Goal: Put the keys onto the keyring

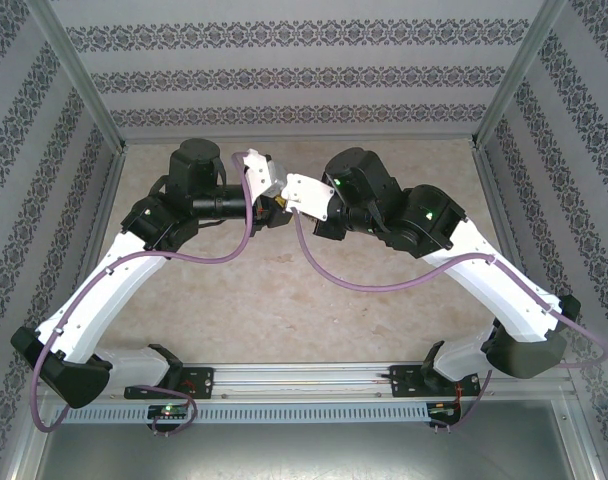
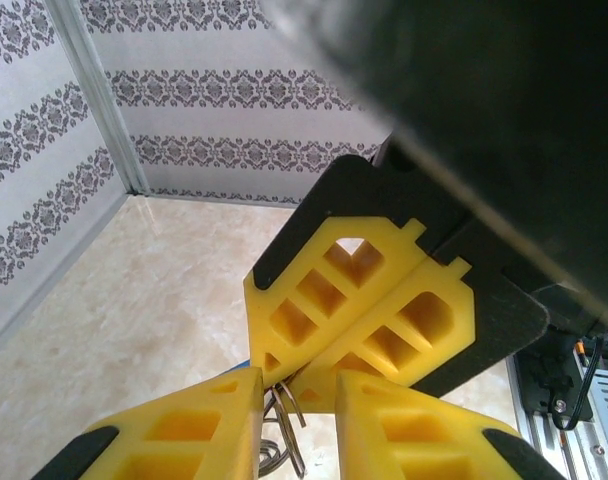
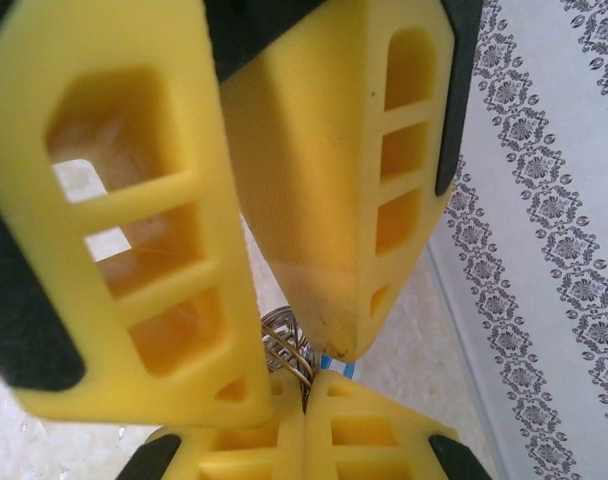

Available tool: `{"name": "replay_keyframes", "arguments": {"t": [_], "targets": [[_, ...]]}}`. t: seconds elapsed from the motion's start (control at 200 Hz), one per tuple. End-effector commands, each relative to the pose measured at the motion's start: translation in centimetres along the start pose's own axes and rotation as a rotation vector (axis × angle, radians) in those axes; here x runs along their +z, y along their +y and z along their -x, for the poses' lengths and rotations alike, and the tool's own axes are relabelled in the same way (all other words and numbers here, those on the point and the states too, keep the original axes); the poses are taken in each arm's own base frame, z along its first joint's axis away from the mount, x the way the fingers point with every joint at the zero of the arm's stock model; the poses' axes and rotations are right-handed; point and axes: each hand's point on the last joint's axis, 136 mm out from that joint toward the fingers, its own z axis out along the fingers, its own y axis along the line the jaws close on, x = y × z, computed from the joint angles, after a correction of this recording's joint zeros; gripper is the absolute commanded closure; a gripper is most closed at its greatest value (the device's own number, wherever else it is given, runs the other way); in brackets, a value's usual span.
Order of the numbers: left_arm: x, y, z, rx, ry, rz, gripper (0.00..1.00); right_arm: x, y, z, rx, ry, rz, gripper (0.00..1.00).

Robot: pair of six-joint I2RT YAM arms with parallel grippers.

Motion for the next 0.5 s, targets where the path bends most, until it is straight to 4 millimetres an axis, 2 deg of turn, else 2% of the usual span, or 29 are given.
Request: {"name": "replay_keyframes", "arguments": {"t": [0.0, 0.495], "targets": [[0.21, -0.05, -0.34, -0.009, 0.007, 0.018, 0.74, -1.23, -0.65, 1.76, -0.006, -0.082, -0.044, 1.0], [-0.15, -0.27, -0.51, -0.021, -0.007, 0.03, 0.74, -1.86, -0.36, 2.03, -0.003, -0.113, -0.032, 1.0]]}}
